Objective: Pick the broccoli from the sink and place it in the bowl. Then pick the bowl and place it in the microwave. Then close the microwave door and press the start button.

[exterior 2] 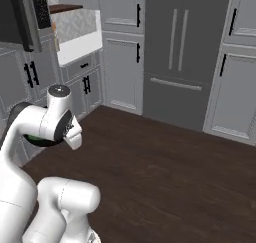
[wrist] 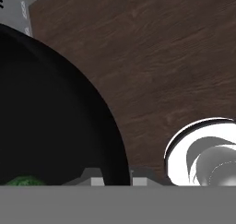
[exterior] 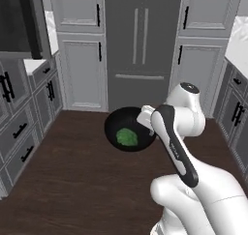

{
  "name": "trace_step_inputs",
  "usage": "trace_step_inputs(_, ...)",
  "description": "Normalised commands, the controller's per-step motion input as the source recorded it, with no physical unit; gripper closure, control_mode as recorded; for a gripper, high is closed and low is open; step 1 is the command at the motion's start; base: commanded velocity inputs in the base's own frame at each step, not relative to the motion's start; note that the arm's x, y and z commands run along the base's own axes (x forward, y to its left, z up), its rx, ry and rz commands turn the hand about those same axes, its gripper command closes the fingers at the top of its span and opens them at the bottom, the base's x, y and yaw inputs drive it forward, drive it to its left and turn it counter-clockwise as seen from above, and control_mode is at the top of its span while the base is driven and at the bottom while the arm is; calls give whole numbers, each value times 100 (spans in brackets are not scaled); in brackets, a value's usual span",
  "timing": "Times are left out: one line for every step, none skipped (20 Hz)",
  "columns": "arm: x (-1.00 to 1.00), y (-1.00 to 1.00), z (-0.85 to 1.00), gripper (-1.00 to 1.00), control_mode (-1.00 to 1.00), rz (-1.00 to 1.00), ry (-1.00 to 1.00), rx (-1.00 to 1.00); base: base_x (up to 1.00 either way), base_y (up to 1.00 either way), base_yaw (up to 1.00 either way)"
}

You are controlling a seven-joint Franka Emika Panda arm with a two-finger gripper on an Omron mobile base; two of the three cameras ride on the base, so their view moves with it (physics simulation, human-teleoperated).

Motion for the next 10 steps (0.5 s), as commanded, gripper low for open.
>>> trace_step_inputs(0,0,0,100,100,0,0,0,100,-6,23)
trace_step_inputs(0,0,0,100,100,0,0,0,100,0,25)
trace_step_inputs(0,0,0,100,100,0,0,0,100,0,30)
trace_step_inputs(0,0,0,100,100,0,0,0,100,0,35)
trace_step_inputs(0,0,0,100,100,0,0,0,100,0,36)
trace_step_inputs(0,0,0,100,100,0,0,0,100,-5,39)
trace_step_inputs(0,0,0,100,100,0,0,0,100,-14,41)
trace_step_inputs(0,0,0,100,100,0,0,0,100,-18,41)
trace_step_inputs(0,0,0,100,100,0,0,0,100,-10,42)
trace_step_inputs(0,0,0,100,100,0,0,0,100,-1,44)
